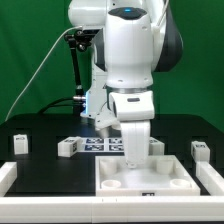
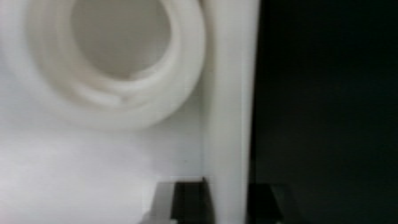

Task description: Assemble one leg

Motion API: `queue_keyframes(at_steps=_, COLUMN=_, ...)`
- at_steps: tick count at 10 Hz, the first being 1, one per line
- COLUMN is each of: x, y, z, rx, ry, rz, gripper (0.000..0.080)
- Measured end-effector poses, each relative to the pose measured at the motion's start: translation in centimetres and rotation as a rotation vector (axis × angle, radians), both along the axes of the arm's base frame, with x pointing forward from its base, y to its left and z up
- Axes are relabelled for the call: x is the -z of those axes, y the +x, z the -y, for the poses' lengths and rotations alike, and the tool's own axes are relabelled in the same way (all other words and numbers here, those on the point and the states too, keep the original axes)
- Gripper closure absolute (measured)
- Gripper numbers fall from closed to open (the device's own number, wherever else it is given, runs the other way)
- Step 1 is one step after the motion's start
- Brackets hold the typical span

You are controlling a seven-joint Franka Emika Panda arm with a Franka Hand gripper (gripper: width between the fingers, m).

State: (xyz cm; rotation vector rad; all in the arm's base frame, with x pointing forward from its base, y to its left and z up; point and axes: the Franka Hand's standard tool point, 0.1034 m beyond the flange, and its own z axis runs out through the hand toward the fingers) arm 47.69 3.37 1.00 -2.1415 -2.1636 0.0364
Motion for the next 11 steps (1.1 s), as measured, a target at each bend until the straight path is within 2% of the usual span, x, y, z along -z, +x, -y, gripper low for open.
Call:
queue_keyframes(at_steps=3, x=0.0, y=1.3, z=-1.5, rx=-0.003, ry=0.010, rz=0.008, gripper=0.0729)
queue_keyframes(at_steps=8, x=0.0, y=1.2, z=-2.0, rx=0.040, ry=0.006, rz=-0.008, gripper=0.0729)
queue_keyframes(at_steps=9, x=0.0, y=1.2, z=-1.9, rx=0.040, ry=0.006, rz=-0.008, gripper=0.0546)
queue_keyframes(at_steps=10, x=0.0, y=1.2, z=-1.9, rx=0.041, ry=0.005, rz=-0.008, gripper=0.0546)
queue_keyframes(at_steps=11, x=0.0, y=1.2, z=-1.9, rx=0.041, ry=0.005, rz=-0.008, gripper=0.0332)
